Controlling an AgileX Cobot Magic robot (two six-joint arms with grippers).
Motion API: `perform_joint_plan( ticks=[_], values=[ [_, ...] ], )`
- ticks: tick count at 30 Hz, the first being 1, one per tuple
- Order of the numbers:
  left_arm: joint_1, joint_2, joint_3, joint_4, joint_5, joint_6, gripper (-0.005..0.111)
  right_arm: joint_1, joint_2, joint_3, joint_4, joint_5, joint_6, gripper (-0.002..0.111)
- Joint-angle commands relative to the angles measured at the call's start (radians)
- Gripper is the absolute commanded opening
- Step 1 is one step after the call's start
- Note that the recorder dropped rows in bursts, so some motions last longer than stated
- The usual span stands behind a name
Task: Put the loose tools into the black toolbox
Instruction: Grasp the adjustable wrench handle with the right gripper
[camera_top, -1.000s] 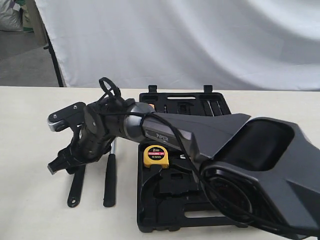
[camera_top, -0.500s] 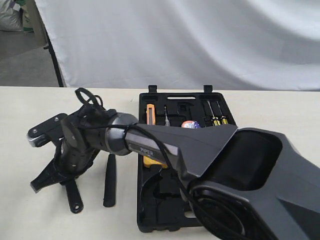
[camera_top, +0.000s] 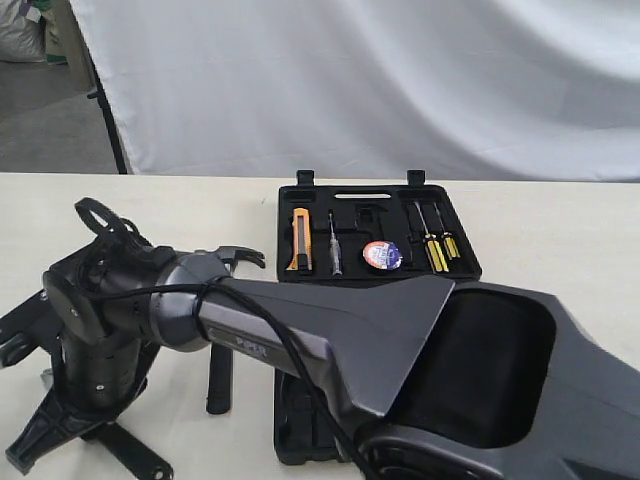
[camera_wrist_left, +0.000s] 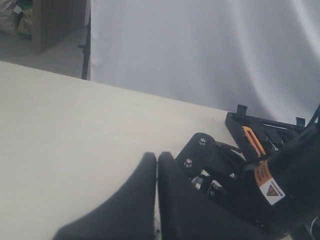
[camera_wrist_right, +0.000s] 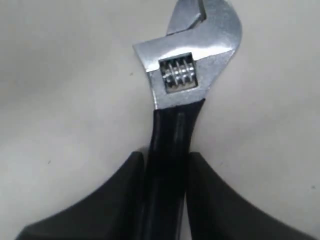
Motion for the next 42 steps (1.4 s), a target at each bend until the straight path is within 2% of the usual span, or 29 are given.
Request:
perform_joint_plan(
  ticks=[1,11,23,36,37,39,41,42],
  values=[
    [0.025,-0.003,-0.003,0.004,-0.007,-0.005,0.001,0.011,0.023,0.020,0.032,0.237,-0.057,-0.001],
    [0.025,-0.003,-0.003,0.004,-0.007,-0.005,0.001,0.011,-0.012,0.061,0.032,0.277,-0.141,-0.001],
    [0.025,-0.003,-0.003,0.004,-0.007,-0.005,0.001,0.011,-0.180,0.370,0.039,0.221,-0.201,-0.001],
    [0.025,-0.003,-0.003,0.004,-0.007,-0.005,0.001,0.013,-0.184,0.375,0.007,0.186,-0.089,0.000],
    [0.025,-0.003,-0.003,0.004,-0.007,-0.005,0.001,0.015,-0.186,0.375,-0.006,0.184,-0.080,0.001],
    [0.025,-0.003,-0.003,0.004,-0.007,-0.005,0.001,0.017,-0.194,0.375,-0.021,0.181,-0.071,0.012],
    [0.025,-0.003,-0.003,0.004,-0.007,-0.005,0.001,0.020,-0.204,0.375,-0.021,0.181,-0.071,0.027],
    [0.025,-0.003,-0.003,0.004,-0.007,-0.005,0.001,0.020,-0.210,0.375,-0.016,0.181,-0.071,0.038]
  ],
)
